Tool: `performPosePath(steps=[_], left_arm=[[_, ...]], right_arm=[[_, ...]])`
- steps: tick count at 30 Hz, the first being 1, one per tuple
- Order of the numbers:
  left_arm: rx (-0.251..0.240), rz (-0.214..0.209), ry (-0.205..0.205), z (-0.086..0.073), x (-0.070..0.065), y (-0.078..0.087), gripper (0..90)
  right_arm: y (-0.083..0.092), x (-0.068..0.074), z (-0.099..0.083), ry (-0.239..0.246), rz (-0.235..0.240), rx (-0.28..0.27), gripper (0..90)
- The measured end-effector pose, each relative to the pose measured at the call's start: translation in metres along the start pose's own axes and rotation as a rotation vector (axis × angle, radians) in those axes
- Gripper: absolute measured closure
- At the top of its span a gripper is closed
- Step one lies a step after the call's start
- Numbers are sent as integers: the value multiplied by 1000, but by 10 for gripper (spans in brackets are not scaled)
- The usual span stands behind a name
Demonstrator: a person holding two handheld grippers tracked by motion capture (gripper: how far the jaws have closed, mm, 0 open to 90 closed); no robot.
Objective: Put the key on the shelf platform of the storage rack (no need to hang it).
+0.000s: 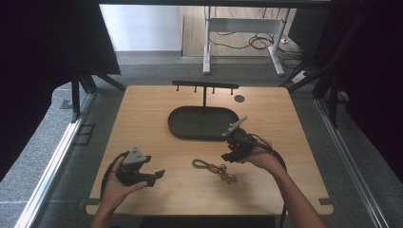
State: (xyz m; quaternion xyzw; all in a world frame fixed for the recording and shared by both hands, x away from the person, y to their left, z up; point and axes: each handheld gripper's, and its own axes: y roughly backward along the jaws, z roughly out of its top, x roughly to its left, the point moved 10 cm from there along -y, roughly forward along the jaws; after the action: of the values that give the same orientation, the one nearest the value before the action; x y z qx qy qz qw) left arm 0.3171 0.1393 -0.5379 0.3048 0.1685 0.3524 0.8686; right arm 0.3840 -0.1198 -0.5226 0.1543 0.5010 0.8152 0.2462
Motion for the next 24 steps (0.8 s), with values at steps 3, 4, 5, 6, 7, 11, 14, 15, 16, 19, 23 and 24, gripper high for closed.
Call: performPosePath(steps=[3,4,5,6,7,11,14,15,16,19,23,24], left_arm=[[1,0,1,0,1,0,235],[1,1,2,0,1,0,235],[1,1,2,0,1,0,235],[2,1,-1,0,1,0,235],[2,1,1,-1,1,0,235],[2,0,1,0,0,-1,235],[5,0,-5,-1,1,0,235],[6,0,-5,-1,1,-1,235],[7,1,-3,-1,1,-1,235],[9,1,-4,-1,1,-1,235],[13,4,-5,-1,0,-1,235],[14,4,-6,-2,0,-2,235]], right_arm=[[-12,5,-1,16,10,33,497],[-14,5,-1,16,10,38,502],[-16,5,-1,17,13,41,506],[-18,6,-1,20,17,47,508],[-18,6,-1,20,17,47,508],[-27,7,-1,29,20,74,518],[-33,10,0,34,31,82,528],[-34,11,0,32,34,86,530],[-36,12,0,38,37,88,531],[-41,15,-1,46,47,100,541],[-45,17,-2,57,54,111,552],[-46,18,-3,56,57,114,554]])
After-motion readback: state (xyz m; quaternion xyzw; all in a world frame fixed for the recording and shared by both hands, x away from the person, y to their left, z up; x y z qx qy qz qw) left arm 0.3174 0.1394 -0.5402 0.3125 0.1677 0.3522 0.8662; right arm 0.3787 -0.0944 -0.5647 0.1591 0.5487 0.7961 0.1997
